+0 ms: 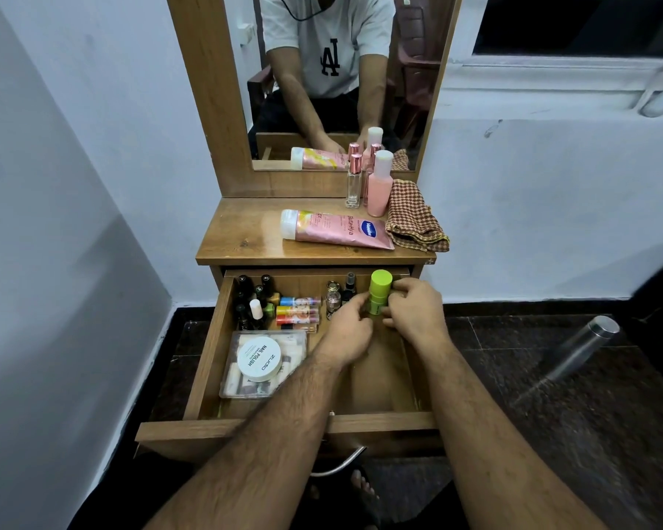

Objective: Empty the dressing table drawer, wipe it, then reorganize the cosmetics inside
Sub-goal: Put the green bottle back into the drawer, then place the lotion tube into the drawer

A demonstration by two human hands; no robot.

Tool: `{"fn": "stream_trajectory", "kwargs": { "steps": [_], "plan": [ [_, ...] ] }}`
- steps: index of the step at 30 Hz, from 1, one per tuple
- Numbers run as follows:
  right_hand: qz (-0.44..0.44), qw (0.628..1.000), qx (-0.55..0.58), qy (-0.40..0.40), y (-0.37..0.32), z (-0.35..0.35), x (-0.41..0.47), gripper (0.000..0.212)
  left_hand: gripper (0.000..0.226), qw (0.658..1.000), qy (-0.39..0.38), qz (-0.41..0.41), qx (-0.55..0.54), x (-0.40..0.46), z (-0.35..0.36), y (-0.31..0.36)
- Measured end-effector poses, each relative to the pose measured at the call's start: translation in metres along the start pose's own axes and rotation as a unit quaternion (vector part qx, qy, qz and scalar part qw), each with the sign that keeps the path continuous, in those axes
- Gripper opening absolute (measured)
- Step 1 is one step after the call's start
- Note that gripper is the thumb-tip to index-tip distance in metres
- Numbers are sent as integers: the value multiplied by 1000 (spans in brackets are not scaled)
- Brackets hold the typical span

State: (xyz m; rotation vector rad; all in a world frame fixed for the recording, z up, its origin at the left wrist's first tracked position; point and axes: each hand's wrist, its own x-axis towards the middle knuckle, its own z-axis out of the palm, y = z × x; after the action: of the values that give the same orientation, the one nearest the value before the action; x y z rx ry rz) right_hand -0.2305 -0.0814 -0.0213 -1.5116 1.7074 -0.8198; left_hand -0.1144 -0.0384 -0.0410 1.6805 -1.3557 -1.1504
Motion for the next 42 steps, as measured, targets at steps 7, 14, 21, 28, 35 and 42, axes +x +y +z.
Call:
{"fn": "stream_trajectory", "kwargs": {
  "steps": [7,14,21,28,35,42],
  "plan": [
    [-142,970,-102,170,-1,-20,-17,21,33,986,126,77,73,-15,-8,7],
    [-166,966,-111,162,-7,-19,-30,18,30,974,174,123,72,-31,-22,15],
    [-230,956,-131,129,-8,-15,-51,17,31,967,212,128,55,-50,-38,9],
    [-262,951,-117,114,-15,-16,-57,16,26,965,229,126,2,-49,-56,15],
    [-238,963,-19,122,-56,-36,-14,11,23,952,256,169,16,-16,-97,60],
    [-212,970,-1,122,-94,-47,38,9,26,939,273,198,67,28,-123,99]
  ]
}}
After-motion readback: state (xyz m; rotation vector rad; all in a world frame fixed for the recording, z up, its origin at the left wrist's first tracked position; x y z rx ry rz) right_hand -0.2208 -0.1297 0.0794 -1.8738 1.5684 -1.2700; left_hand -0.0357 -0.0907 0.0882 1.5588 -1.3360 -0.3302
